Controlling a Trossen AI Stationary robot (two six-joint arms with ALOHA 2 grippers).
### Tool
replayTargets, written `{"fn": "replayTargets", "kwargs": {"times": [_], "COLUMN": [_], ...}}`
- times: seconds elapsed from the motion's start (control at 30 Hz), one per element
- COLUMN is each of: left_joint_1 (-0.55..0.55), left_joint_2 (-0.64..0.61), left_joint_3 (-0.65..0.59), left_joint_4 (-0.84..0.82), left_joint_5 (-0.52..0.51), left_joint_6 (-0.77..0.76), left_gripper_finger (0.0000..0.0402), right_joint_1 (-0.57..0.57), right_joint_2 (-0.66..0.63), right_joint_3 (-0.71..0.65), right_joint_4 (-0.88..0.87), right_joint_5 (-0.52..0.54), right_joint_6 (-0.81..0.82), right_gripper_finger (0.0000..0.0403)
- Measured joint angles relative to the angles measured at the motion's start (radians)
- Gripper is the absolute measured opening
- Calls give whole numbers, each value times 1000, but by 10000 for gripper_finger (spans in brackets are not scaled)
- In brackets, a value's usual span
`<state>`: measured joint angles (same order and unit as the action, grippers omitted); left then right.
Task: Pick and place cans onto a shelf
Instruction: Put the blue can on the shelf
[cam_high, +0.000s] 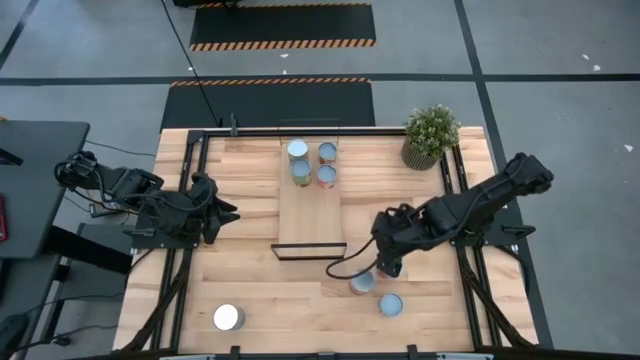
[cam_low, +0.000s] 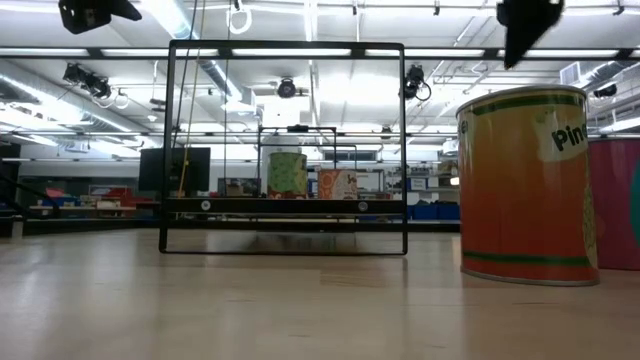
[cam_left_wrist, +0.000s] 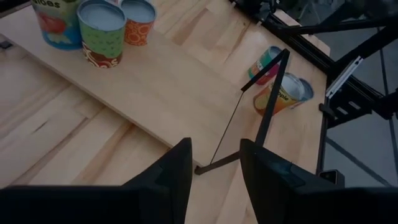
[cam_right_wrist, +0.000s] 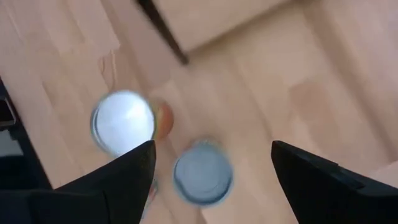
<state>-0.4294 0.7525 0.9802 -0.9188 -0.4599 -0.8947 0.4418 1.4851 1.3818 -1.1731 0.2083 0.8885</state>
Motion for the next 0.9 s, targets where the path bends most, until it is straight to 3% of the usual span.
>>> {"fn": "replayTargets", "kwargs": {"times": [0.23,0.43,0.9], "left_joint_1": [0,0,0], "left_joint_2": [0,0,0], "left_joint_3": [0,0,0], "left_joint_4": [0,0,0], "left_joint_5": [0,0,1], "left_joint_6": [-10,-9,-9], "left_gripper_finger": [141,141,141], "right_joint_1": [36,79,156], "right_joint_2": [30,88,238], "right_joint_3": [-71,-71,-71], "right_joint_4": [133,213,210], "right_joint_5": [-122,-121,-86], "right_joint_6": [13,-36,-84], "right_gripper_finger": [357,382,399]}}
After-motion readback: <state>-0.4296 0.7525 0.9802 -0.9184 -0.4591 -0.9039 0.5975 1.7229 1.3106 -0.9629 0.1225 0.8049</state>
